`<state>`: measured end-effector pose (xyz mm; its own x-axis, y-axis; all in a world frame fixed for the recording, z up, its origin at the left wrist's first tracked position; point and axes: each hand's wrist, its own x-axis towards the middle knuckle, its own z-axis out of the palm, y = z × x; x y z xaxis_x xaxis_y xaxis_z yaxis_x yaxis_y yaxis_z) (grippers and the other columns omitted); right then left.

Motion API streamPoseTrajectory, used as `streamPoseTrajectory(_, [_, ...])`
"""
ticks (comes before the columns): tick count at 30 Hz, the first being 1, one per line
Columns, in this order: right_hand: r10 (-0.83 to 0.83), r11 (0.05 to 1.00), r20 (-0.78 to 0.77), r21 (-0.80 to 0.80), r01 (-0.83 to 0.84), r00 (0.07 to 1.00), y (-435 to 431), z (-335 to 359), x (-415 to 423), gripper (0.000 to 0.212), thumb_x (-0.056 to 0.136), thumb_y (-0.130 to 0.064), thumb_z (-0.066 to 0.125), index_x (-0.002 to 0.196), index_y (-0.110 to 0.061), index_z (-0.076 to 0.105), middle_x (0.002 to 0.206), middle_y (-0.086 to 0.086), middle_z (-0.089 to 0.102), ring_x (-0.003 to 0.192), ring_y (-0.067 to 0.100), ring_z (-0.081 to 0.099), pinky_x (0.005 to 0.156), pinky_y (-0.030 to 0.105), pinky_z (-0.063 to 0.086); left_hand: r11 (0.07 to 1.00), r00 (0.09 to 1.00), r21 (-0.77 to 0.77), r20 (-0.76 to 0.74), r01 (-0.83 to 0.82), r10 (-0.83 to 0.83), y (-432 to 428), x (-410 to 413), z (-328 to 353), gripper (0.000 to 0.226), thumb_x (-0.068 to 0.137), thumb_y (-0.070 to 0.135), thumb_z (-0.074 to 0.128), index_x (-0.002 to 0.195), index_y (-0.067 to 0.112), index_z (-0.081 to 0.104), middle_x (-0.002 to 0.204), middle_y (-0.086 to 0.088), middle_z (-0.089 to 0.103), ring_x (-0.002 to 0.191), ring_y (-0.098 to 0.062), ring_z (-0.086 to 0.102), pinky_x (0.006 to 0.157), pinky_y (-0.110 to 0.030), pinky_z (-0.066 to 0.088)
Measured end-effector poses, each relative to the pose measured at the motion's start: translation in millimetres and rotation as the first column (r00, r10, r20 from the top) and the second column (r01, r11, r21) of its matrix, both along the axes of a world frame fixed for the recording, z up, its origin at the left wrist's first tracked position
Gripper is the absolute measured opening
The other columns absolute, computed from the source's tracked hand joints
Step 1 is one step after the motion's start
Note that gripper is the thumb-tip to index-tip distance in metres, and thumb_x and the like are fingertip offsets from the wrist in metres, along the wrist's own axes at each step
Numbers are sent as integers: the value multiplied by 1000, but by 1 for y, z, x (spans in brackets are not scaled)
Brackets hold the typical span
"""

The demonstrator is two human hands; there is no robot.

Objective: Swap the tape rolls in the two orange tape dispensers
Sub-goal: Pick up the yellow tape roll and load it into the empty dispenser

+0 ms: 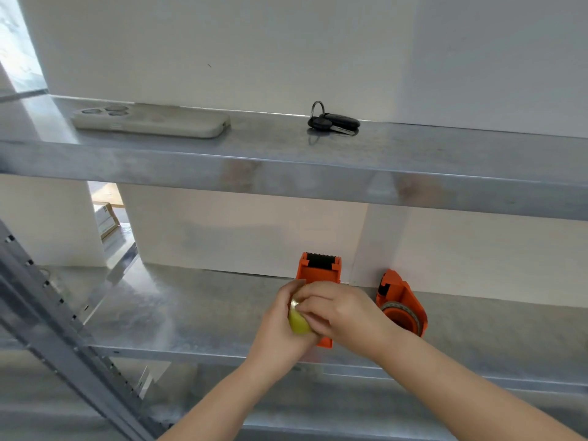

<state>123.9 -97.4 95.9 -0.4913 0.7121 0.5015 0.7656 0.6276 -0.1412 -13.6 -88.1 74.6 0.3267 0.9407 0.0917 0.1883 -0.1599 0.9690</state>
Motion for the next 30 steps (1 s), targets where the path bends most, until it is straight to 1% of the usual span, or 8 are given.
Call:
streamPoseTrajectory(6, [-162,969,-455,-243,52,876,-3,5,-3,6,78,-10,63,80,-11,70,87,0,72,87,8,64,75,18,51,998,1000,57,16,-7,6,-6,-8,-1,69,72,6,74,125,33,38,109,23,58,98,17,56,74,-2,44])
streamPoseTrajectory(10, [-353,899,-613,-432,74,707,1,22,-2,15,82,-3,65,73,-14,69,76,-2,70,73,7,68,71,24,55,994,1000,109,-20,6,-4,-10,-17,-7,71,71,2,72,122,38,38,117,23,54,107,10,53,77,1,40])
streamPoseTrajectory(12, [-448,850,-672,-525,48,589,6,33,5,13,85,0,60,77,-8,68,75,3,70,63,2,67,60,17,52,991,999,134,-51,16,-9,-13,-23,-11,71,71,6,75,119,44,38,120,26,50,111,9,51,81,1,38])
streamPoseTrajectory(15, [-532,791,-643,-609,53,551,13,42,16,12,89,0,53,86,6,63,81,5,68,57,-4,66,41,6,43,984,998,178,-61,19,-8,-20,-29,-14,75,70,11,78,119,49,35,122,34,46,115,12,48,89,-1,38])
streamPoseTrajectory(17, [-560,796,-671,-599,90,485,21,45,24,15,89,-2,53,78,-2,62,77,6,69,56,3,67,50,12,51,980,998,197,-68,19,-5,-24,-32,-15,79,69,11,78,120,55,36,123,37,48,114,12,50,85,0,40])
streamPoseTrajectory(21, [-618,756,-528,-601,258,582,34,49,36,18,88,-12,55,73,-16,64,84,2,72,59,4,62,57,17,49,987,999,158,-40,38,-32,-30,-38,-18,77,68,6,79,123,45,40,117,24,60,107,8,57,78,0,42])
streamPoseTrajectory(27, [-568,784,-523,-579,225,635,41,57,38,19,93,-14,50,75,-17,57,87,-9,70,84,4,64,71,16,46,986,997,159,-58,54,-45,-25,-48,-19,77,67,10,79,125,44,39,118,26,58,110,4,58,83,-3,42])
streamPoseTrajectory(30, [-557,737,-526,-670,91,643,41,60,35,20,98,-17,38,79,-16,44,96,-6,70,90,11,69,68,18,51,984,998,171,-51,57,-49,-26,-52,-18,78,68,9,78,123,49,41,121,31,53,112,6,56,83,-2,41])
